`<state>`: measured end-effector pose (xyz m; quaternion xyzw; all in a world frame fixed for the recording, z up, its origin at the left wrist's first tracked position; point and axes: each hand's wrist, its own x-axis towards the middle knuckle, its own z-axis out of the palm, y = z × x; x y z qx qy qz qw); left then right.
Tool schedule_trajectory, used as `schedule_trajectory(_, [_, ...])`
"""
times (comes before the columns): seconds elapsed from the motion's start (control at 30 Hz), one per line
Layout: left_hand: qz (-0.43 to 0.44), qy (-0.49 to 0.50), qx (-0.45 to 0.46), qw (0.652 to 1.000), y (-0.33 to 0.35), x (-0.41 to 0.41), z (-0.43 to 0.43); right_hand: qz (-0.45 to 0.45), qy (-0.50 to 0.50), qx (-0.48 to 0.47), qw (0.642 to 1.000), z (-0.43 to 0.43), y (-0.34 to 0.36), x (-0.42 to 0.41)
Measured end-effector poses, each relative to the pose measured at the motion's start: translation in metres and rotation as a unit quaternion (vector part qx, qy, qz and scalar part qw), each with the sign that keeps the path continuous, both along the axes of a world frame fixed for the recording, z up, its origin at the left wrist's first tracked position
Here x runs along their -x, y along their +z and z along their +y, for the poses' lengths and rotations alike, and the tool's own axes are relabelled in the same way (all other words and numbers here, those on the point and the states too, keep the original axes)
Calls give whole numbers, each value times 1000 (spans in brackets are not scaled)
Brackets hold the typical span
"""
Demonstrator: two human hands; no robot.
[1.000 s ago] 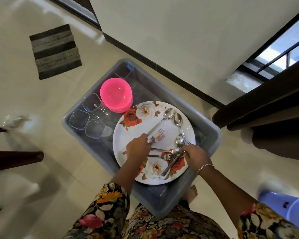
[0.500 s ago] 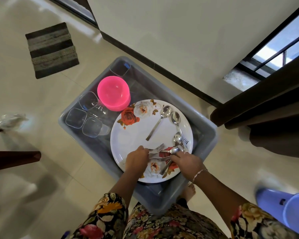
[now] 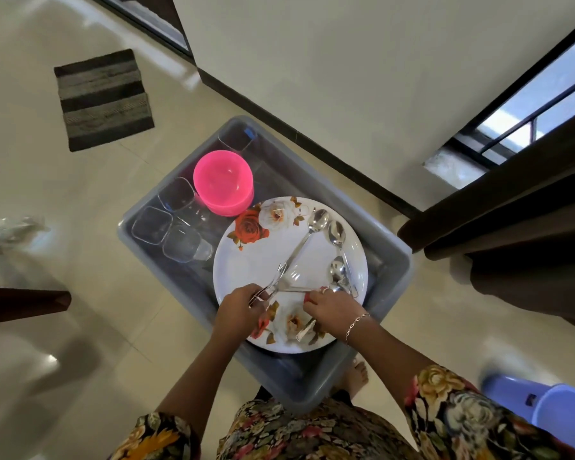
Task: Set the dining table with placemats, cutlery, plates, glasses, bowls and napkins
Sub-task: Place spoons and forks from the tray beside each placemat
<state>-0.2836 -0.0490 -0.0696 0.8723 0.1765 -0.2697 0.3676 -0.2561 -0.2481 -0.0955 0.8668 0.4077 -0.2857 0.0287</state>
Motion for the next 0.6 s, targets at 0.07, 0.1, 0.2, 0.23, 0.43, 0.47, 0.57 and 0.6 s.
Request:
schedule_trajectory(0.07, [8,68,67,995,9,1,0,-22,-17,-16,999,7,12,-2])
schedule_trajectory(0.1, [16,113,111,987,16,3,-1,-16,-32,-19,999,10,19,-2])
schedule_trajectory(0.2, [49,253,265,929,43,9,-2,-2,-51,-34,998,14,36,1])
schedule_trajectory(0.23, [59,285,295,910,50,13,-2,-19,-53,-65,996,15,42,3])
schedule_trajectory(0.43, [35,425,371,825,89,45,-1,-152,-1,-339,929,25,83,27])
schedule_trajectory(0.47, [29,440,375,816,97,52,-3,-183,5,-371,910,29,89,30])
schedule_trajectory(0.57, [7,499,440,747,119,76,-9,-224,9,-428,876,45,111,42])
schedule_trajectory(0.6, [-7,518,465,718,124,85,-8,-230,19,-447,864,53,122,48])
